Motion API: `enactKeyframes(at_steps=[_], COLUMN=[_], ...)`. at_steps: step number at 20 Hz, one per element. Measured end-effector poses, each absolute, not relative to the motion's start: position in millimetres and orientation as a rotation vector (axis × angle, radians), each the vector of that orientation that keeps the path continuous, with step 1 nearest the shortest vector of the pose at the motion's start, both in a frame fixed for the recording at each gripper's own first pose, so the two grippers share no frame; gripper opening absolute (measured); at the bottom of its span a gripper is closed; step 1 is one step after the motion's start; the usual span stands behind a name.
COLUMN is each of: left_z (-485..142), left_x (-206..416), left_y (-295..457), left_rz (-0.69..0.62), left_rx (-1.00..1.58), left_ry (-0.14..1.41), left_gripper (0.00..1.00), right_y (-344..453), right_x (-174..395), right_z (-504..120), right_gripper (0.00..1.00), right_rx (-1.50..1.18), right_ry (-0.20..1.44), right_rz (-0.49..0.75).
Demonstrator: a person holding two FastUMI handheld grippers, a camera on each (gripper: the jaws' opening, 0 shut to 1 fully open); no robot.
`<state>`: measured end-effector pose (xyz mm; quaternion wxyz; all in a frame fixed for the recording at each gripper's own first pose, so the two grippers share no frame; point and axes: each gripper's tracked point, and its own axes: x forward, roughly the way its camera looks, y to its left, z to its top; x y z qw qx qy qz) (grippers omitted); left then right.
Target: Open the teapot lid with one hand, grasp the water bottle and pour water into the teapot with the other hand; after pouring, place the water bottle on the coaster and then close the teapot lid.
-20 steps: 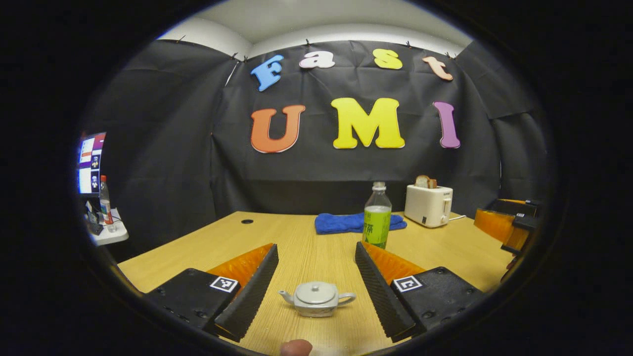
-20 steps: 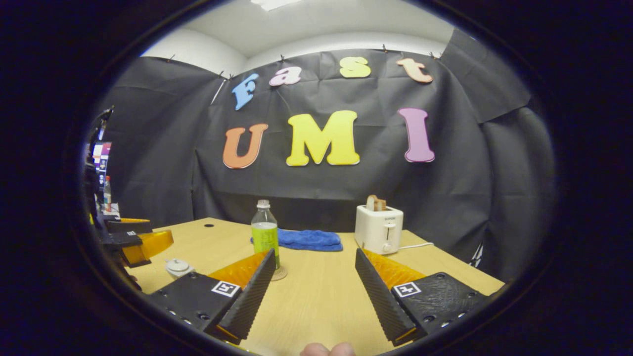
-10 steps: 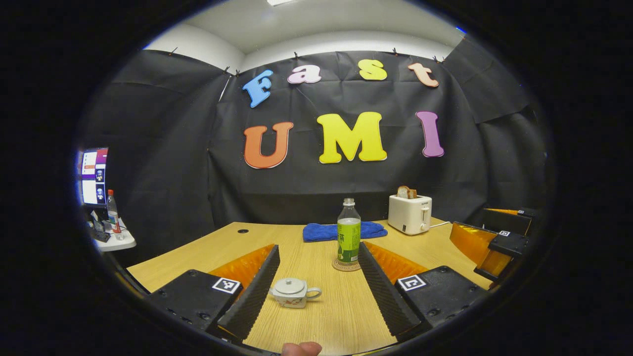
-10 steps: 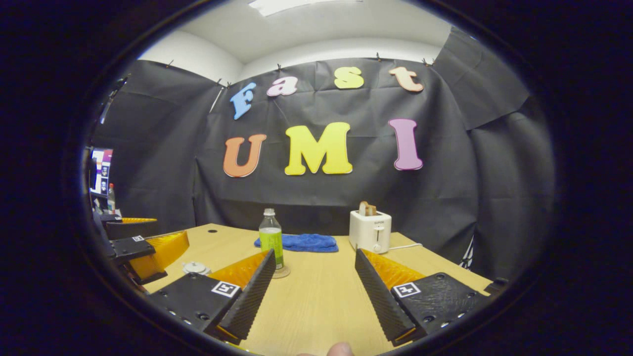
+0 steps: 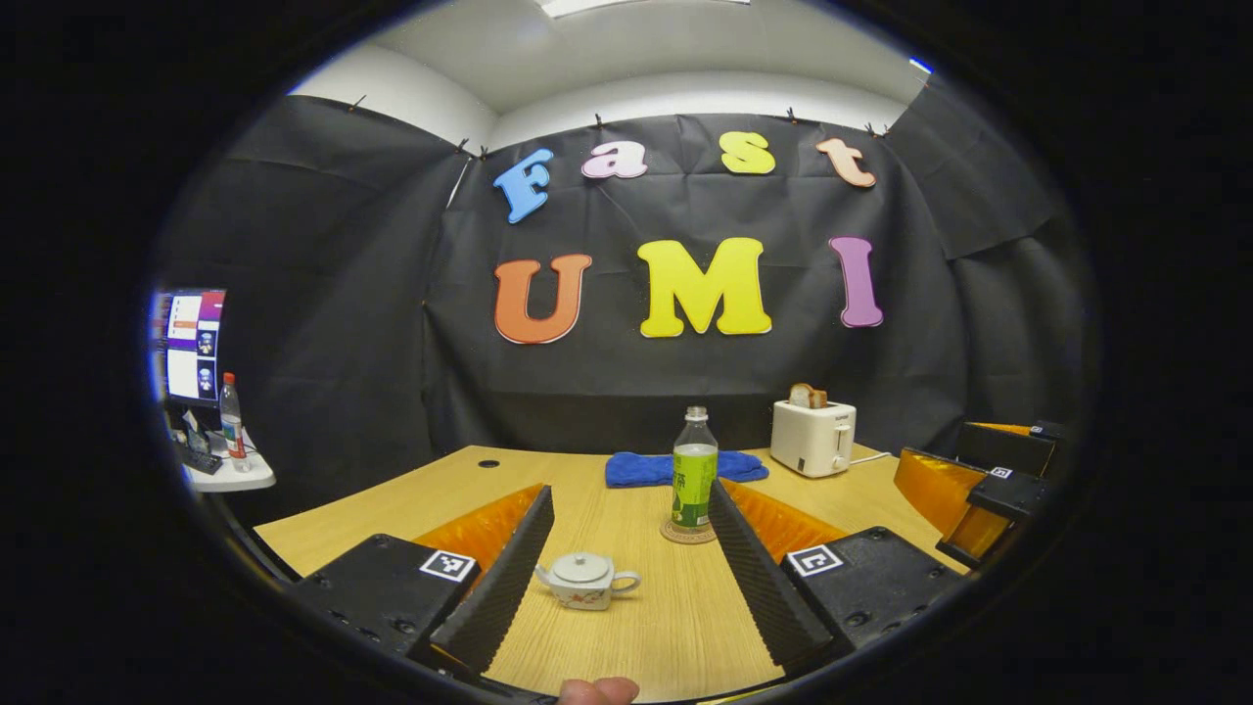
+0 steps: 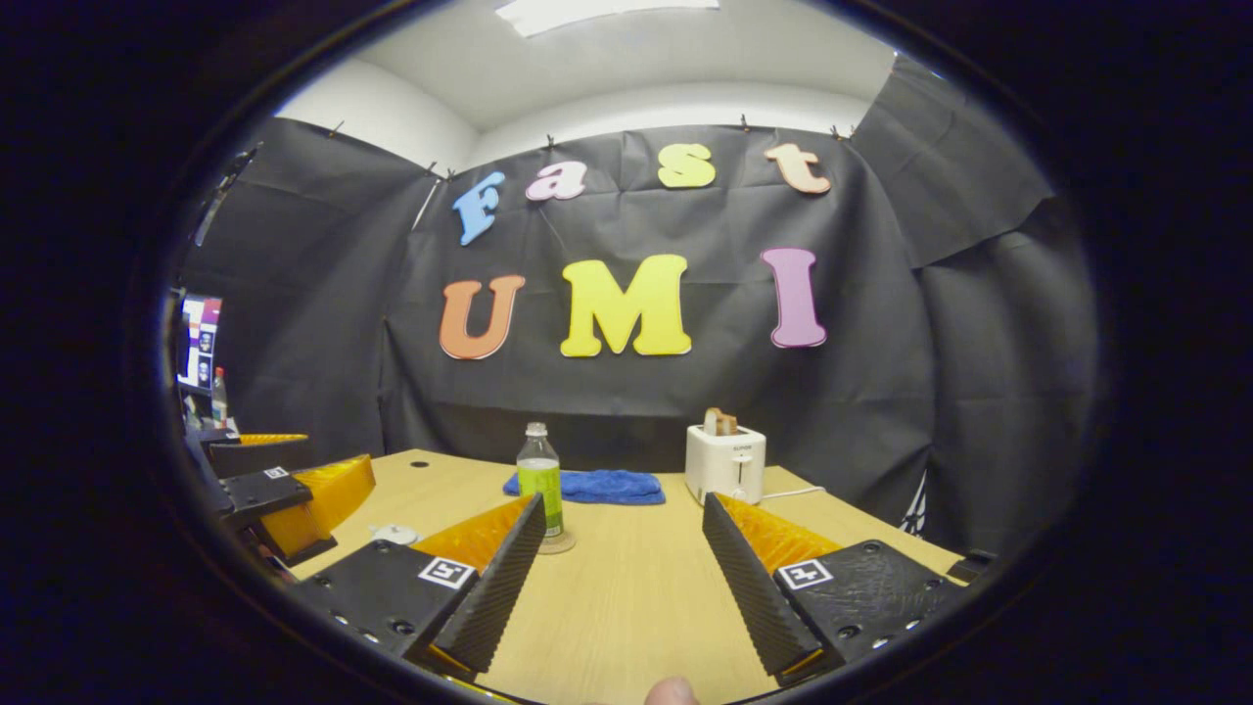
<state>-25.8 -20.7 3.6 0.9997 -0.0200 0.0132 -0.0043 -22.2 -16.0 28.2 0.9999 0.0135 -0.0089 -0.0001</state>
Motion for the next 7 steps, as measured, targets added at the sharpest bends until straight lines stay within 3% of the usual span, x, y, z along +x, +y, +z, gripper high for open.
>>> enactKeyframes(at_steps=[7], left_z=[-2.7], left_x=[-22.7], left_y=[-14.3], left_rz=[-0.006], left_rx=[-0.054], left_ry=[0.041], left_gripper=[0.99], right_y=[-14.9], right_x=[-19.6], right_z=[28.3], right_gripper=[0.96], right_rx=[0.012], right_ry=[-0.019], right_rz=[-0.019])
